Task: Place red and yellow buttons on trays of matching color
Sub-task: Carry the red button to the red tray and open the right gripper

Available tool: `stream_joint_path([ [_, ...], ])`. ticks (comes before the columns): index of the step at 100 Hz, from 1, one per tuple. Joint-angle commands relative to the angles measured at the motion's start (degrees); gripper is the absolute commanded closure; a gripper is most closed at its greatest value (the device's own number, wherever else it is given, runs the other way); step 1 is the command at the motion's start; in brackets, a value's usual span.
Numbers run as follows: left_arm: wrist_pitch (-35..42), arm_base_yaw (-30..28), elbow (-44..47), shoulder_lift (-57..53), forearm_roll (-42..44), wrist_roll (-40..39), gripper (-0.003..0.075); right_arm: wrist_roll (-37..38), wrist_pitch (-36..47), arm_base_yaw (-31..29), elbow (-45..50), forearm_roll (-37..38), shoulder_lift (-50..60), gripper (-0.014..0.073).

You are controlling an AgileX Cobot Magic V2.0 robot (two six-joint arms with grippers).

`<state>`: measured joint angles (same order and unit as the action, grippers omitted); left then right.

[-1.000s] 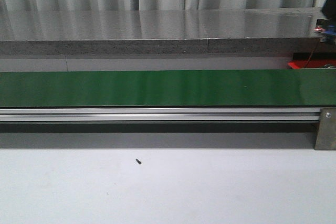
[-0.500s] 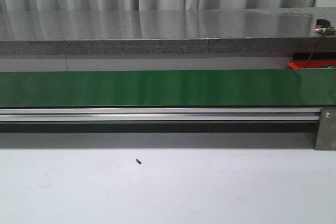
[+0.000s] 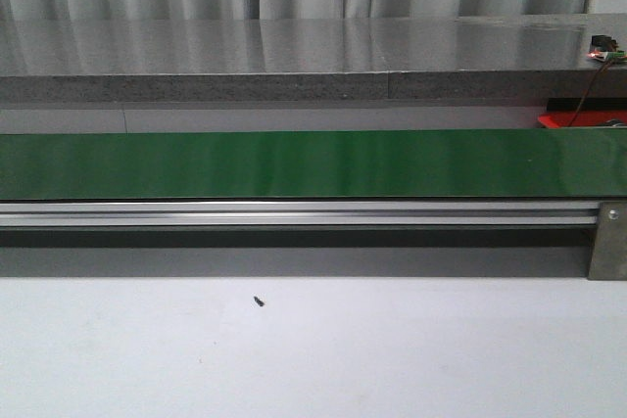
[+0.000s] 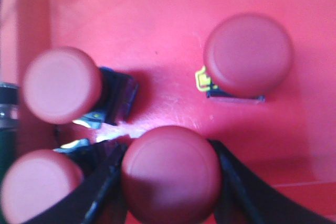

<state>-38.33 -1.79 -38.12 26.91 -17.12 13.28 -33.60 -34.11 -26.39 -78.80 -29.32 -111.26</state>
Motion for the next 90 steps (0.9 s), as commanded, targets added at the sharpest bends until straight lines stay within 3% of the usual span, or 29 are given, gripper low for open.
stream_joint_path([
  [1, 4.30, 0.38, -1.37, 0.32, -0.87, -0.19, 0.0740, -0.17, 2.62, -0.28, -1.11, -1.91, 1.93, 0.0503],
  [20, 4.30, 0.38, -1.37, 0.32, -0.87, -0.19, 0.0740, -0.17, 4.03, -0.28, -1.11, -1.91, 1.66, 0.0466],
  [38, 4.30, 0.38, -1.37, 0.32, -0.87, -0.19, 0.0740, -0.17, 3.78, -0.28, -1.11, -1.91, 1.72, 0.0202],
  [47, 4.30, 0.38, -1.37, 0.32, -0.87, -0.19, 0.0740, -0.17, 3.57, -0.28, -1.11, -1.91, 2.04, 0.0126],
  [90, 4.30, 0.38, -1.37, 0.32, -0.87, -0.19, 0.0740, -0.22, 0.52, -0.17, -1.11, -1.91, 10.23, 0.0132],
])
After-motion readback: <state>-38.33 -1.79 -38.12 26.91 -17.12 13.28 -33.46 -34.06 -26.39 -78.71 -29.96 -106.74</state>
